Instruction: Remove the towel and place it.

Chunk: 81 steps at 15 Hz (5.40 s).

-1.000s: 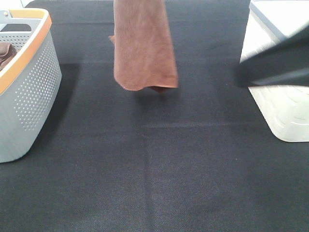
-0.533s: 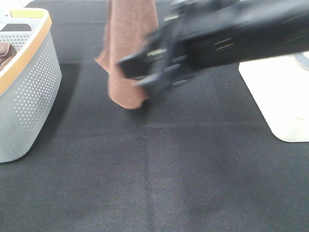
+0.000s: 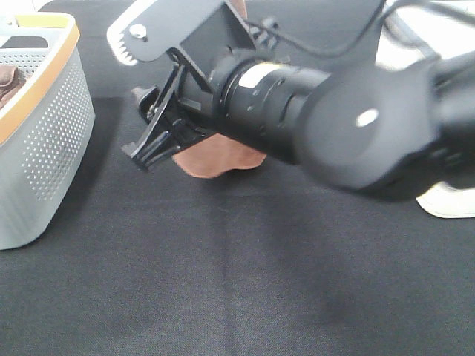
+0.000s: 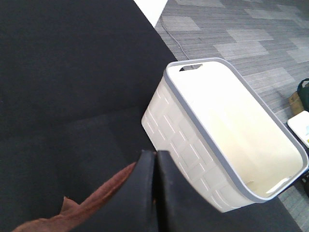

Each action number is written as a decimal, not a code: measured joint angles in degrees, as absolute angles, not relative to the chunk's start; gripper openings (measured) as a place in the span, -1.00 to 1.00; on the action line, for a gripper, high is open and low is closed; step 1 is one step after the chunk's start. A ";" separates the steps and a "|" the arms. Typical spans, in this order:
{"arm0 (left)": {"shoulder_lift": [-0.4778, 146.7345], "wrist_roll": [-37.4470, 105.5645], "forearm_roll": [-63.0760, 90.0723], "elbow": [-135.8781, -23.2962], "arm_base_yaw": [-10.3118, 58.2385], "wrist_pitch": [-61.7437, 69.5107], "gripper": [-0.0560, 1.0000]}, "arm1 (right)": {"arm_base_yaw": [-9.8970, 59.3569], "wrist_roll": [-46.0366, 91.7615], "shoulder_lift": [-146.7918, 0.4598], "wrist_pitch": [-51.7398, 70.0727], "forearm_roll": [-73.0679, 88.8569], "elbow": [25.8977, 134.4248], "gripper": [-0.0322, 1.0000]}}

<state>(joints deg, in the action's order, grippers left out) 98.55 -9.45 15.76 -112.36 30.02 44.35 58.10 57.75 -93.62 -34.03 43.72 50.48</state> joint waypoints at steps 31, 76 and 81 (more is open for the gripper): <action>92.82 -5.21 14.95 -112.64 30.02 48.24 -0.89 | 58.10 47.90 -106.28 -63.48 66.23 50.71 0.46; 100.38 -8.65 -14.84 -112.64 30.02 50.59 -0.89 | 20.17 40.79 -85.54 37.13 28.93 65.72 -0.94; 100.21 -8.65 -16.27 -112.64 30.02 47.10 -0.89 | 20.17 40.79 -85.54 24.35 27.85 65.72 -0.94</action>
<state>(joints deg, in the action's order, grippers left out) 100.21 -8.65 -16.27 -112.64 30.02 47.10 20.17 40.79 -85.54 24.35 27.85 65.72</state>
